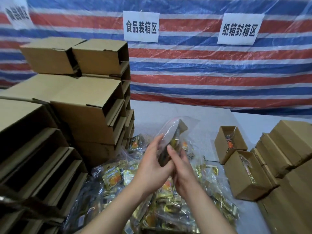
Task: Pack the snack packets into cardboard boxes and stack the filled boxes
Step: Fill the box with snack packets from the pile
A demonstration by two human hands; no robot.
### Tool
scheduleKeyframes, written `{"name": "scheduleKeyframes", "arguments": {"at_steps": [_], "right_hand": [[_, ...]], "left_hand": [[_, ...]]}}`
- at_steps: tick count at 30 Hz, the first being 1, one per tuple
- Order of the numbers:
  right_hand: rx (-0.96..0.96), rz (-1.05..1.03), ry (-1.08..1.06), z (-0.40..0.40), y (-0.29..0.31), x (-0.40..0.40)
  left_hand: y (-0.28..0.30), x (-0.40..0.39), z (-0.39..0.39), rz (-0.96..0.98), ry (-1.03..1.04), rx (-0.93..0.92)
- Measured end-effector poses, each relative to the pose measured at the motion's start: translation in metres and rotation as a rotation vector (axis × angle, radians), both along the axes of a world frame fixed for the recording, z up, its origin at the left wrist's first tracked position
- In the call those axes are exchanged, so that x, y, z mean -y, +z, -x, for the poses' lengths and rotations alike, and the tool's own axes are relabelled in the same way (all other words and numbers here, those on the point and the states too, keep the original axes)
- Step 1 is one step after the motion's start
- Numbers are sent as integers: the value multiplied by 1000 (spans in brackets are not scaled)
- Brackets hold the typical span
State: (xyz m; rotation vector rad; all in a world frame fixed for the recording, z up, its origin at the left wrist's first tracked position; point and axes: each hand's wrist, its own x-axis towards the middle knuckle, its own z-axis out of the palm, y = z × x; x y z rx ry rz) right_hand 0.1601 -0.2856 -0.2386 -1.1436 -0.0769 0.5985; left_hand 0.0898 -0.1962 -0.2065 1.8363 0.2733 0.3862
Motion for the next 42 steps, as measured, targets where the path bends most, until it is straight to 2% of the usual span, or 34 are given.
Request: {"name": "scheduleKeyframes", "arguments": {"at_steps": [5, 10, 13, 17, 20, 22, 29, 33, 38, 42], "right_hand": [[-59, -173, 0, 6, 0, 7], [-127, -197, 112, 13, -3, 21], [-139, -204, 187, 18, -1, 26], [-174, -182, 274, 28, 11, 30], [-155, -214, 272, 33, 20, 33], [-97, -236, 259, 35, 25, 33], [-59, -210, 225, 39, 34, 29], [-17, -190, 269, 36, 25, 40], [-6, -157, 331, 30, 19, 67], [-10, -41, 349, 24, 20, 86]], "left_hand": [[24, -10, 6, -200, 70, 126], [37, -18, -1, -319, 135, 258], [43, -18, -13, -329, 135, 240], [47, -15, -25, -297, -7, 184], [47, -14, -28, -150, -143, 69], [45, -11, -28, -90, -155, 72], [43, -3, -19, -168, -142, 140], [42, 3, -10, -193, -233, 80], [43, 2, -3, -97, -352, -57], [28, -9, 11, -46, -285, -52]]}}
